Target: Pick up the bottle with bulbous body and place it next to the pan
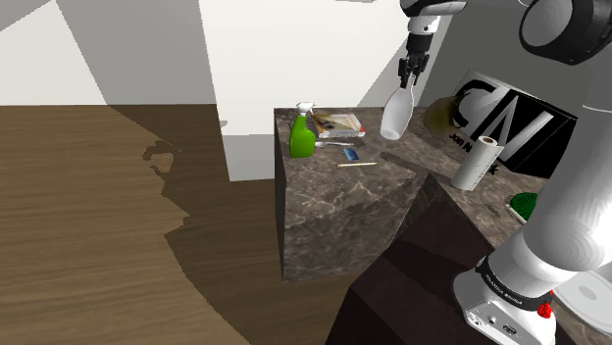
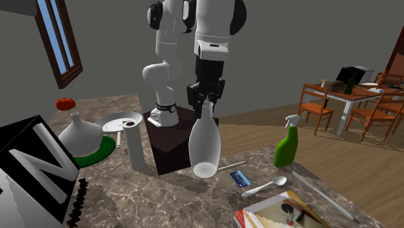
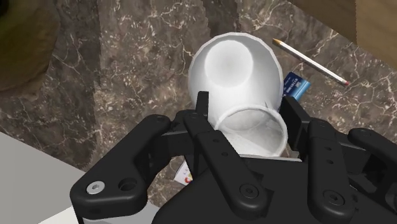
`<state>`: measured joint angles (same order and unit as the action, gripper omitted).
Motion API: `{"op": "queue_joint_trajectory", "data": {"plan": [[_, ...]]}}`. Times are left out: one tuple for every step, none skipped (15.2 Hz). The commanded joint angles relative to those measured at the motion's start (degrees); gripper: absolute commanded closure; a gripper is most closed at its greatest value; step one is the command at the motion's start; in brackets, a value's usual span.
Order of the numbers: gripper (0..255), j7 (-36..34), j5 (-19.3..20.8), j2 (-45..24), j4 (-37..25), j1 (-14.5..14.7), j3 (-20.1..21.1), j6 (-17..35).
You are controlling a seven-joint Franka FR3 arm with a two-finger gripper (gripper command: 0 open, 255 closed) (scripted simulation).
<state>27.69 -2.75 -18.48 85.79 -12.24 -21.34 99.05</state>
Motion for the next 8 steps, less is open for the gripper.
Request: {"op": "queue_joint_trajectory", "data": {"plan": [[255,0.06,0.00,-0.02,-1.70,-0.10,-0.04,-1.67],[255,0.08,0.00,-0.03,-2.16,-0.13,-0.05,-2.12],[255,0.56,0.64,1.95,0.14,-0.17,-0.41,-1.67],[255,1.05,1.29,3.87,2.31,-0.24,-0.78,-1.29],[255,1.53,1.95,5.74,4.36,-0.34,-1.13,-0.98],[255,2.01,2.62,7.57,6.28,-0.48,-1.49,-0.73],[255,2.49,3.30,9.36,8.10,-0.64,-1.84,-0.55],[255,2.98,3.98,11.10,9.82,-0.84,-2.19,-0.41]]}}
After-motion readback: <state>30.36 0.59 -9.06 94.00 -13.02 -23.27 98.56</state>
